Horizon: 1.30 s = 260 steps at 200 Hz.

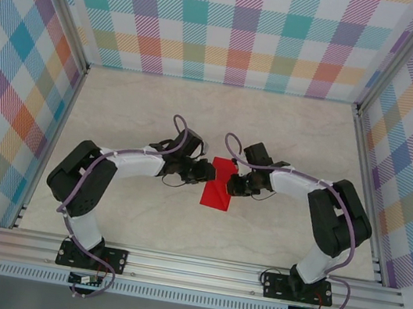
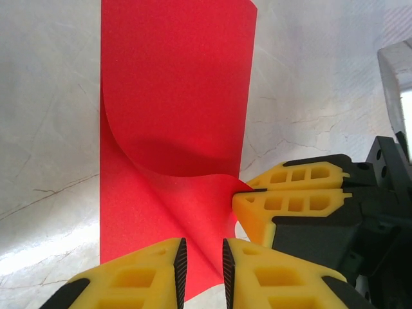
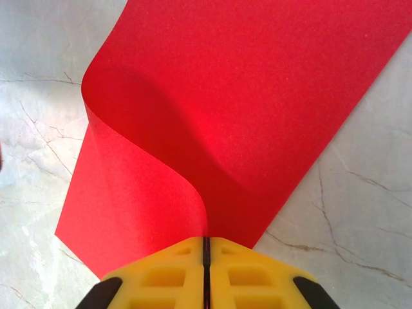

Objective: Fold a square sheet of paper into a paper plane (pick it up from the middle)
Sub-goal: Fold the triangle a second time at the center of the table.

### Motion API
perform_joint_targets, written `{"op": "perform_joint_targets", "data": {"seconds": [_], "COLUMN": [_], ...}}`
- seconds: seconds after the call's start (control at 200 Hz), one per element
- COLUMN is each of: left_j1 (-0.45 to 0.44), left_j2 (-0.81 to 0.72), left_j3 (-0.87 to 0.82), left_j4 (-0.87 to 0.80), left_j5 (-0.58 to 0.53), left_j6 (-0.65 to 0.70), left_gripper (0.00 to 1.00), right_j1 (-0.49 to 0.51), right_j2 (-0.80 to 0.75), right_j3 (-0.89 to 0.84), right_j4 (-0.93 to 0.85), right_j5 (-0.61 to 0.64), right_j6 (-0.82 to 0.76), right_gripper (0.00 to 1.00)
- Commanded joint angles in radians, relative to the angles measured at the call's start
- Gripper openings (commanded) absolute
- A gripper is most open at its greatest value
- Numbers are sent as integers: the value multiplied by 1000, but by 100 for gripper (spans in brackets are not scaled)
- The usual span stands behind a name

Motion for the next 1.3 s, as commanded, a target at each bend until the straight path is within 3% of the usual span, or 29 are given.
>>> {"op": "perform_joint_targets", "data": {"seconds": [0.0,0.84,1.295], "left_j1": [-12,-17,-17], "left_j2": [14,45,98], "left_j3": [-2,20,28], "left_j4": [27,39,152], "left_j5": [12,34,84], "left_j6": [-13,-22,-99], "left_gripper": [24,21,14], "right_j1": [-10,-20,-19], "right_j2": [9,46,43], "right_j3": [22,42,23], "right_j4": [-4,-8,-8], "right_j5": [-7,-18,-1], "right_j6": [-32,-40,-35], "right_gripper": [9,10,10]}}
